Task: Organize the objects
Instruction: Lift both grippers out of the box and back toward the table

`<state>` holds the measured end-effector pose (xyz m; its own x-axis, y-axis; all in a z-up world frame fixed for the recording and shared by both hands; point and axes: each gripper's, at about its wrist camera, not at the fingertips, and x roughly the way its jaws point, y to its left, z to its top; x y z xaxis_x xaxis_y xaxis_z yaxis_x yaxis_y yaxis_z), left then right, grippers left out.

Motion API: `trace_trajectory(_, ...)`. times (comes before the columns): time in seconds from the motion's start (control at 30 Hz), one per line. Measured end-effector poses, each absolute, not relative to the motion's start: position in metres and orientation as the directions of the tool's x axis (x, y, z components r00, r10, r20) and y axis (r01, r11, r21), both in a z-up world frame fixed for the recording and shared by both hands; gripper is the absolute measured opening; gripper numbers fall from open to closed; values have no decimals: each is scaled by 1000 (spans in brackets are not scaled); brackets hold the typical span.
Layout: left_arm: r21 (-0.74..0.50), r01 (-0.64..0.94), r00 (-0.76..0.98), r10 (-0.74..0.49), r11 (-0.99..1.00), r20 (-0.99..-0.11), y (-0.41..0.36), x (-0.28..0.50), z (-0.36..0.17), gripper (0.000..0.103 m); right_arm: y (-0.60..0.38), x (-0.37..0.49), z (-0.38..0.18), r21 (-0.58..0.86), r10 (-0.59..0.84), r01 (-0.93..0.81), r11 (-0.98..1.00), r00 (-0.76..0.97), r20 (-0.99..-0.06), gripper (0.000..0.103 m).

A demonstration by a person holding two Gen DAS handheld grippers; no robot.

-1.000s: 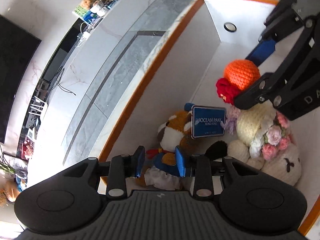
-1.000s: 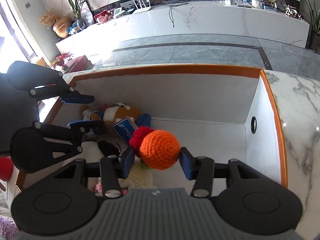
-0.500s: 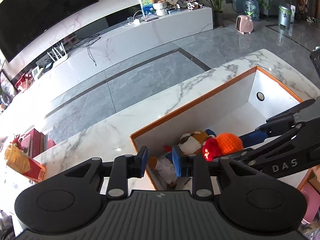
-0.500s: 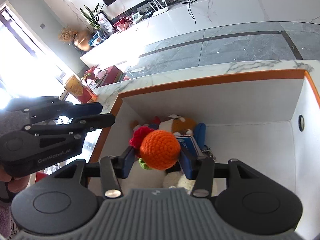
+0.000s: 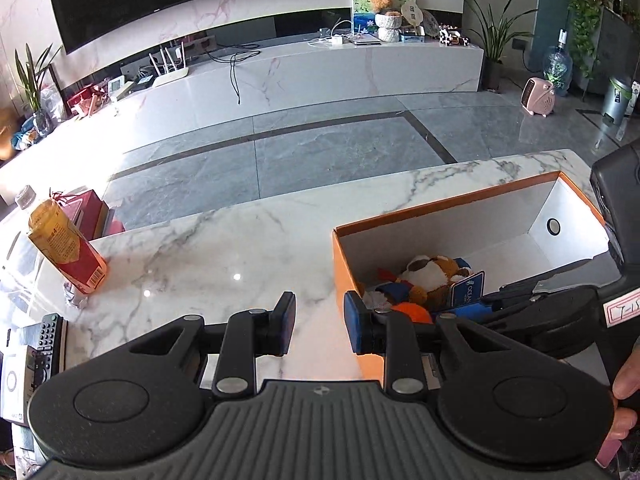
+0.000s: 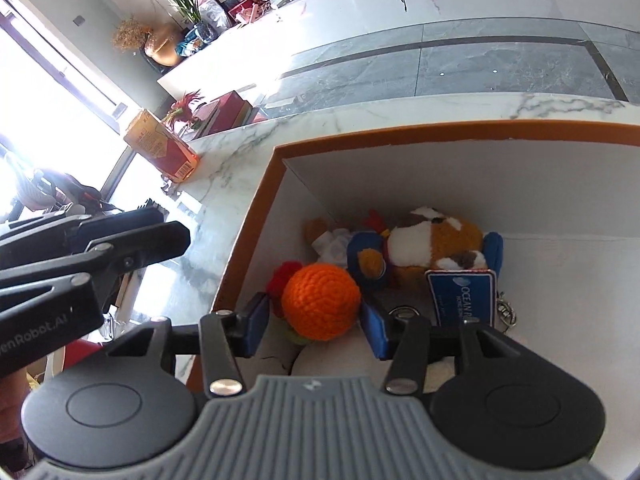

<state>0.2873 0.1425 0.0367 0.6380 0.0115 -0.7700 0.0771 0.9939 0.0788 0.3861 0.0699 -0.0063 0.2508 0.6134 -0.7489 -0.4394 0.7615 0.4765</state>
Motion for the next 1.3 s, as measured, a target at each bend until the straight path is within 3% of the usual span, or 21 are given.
trace_trajectory(0.1,65,74,636,3,995,-772,144,283,34,32,67,388,-7,509,627,-410,757,240,-741,59)
trace_trajectory(0.37,16,90,660,-48,996,-749,134,254,41,32,47,368,13,471,605,-417,777,288,-742,59)
trace_trajectory(0.83,-70,115,753,-133,991,-644,85,161,65,32,-20,245,70,233,521,-508,830,554,-650,60)
trace_trajectory(1.03,-143,125,737,-189,982,-648,70,130,49,32,-62,195,58,174,480,-490,854,614,-626,64)
trace_trajectory(1.3,-166,132,719,-210,977,-663,40,102,20,32,-111,152,20,152,377,-386,910,617,-690,64)
